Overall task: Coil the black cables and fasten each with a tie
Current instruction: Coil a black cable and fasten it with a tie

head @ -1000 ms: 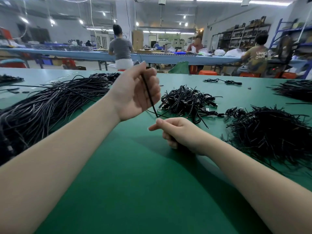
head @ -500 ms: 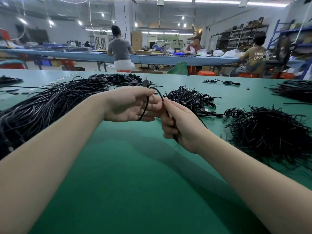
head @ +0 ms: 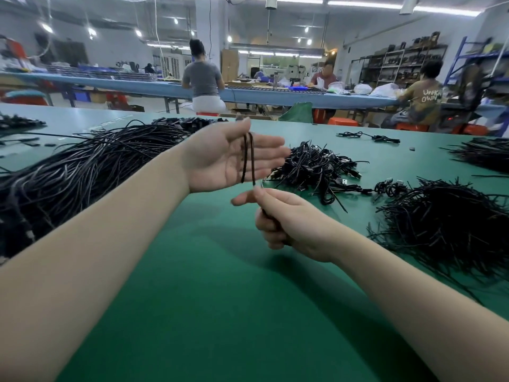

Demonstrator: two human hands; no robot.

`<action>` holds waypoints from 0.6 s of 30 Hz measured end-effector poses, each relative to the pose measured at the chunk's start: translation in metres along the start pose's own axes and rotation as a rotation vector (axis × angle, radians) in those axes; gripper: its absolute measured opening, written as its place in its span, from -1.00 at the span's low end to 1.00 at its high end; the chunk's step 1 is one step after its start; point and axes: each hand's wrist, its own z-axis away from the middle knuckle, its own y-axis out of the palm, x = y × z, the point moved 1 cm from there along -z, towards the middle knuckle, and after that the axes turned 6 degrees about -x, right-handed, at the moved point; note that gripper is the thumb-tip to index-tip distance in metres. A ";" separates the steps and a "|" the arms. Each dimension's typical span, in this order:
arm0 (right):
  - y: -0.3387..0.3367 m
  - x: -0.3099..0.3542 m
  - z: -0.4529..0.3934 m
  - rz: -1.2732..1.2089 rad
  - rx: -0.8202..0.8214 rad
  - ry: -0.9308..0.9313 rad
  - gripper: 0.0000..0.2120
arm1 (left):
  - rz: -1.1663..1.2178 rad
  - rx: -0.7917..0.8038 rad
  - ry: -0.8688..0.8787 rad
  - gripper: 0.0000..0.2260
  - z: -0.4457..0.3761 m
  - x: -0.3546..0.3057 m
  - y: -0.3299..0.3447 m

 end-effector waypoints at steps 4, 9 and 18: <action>-0.022 0.001 0.002 0.200 -0.040 0.017 -0.58 | 0.263 0.151 0.110 -0.53 0.010 -0.016 0.010; -0.039 0.014 0.004 0.484 -0.299 -0.058 -0.55 | -0.215 0.327 -0.166 -0.55 0.014 -0.004 0.010; -0.008 0.040 0.001 0.245 -0.268 -0.210 -0.71 | -0.244 -0.295 -0.018 -0.58 -0.008 0.008 0.007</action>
